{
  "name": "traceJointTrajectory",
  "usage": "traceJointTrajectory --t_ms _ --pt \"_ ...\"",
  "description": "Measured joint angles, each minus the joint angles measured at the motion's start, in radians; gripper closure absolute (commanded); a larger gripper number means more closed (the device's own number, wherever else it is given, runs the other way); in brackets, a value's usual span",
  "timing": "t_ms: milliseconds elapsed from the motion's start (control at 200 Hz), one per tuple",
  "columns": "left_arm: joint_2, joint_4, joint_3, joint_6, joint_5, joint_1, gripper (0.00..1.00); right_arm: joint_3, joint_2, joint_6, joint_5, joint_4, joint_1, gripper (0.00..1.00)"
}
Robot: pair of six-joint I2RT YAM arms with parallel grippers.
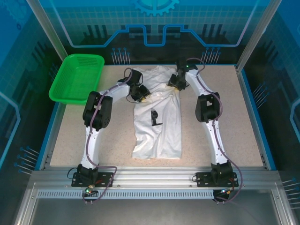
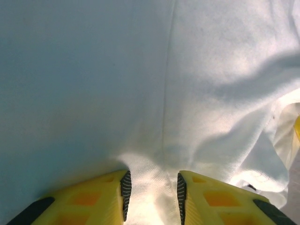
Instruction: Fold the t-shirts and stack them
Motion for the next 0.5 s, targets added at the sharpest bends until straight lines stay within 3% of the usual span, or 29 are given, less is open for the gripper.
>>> traceJointTrajectory --t_ms 275,370,500 --pt "0.021 -0.019 0.06 -0.042 -0.024 -0.017 0.54 0.068 0.023 -0.037 -0.067 0.007 -0.034 0.39" --pt "0.011 -0.05 0.063 -0.015 -0.039 -0.009 0.5 -0.076 -0.076 -0.041 -0.064 0.017 -0.029 0.39" --pt "-0.034 -0.085 0.063 0.037 -0.052 0.0 0.49 -0.404 -0.355 -0.039 -0.038 0.064 -0.017 0.4"
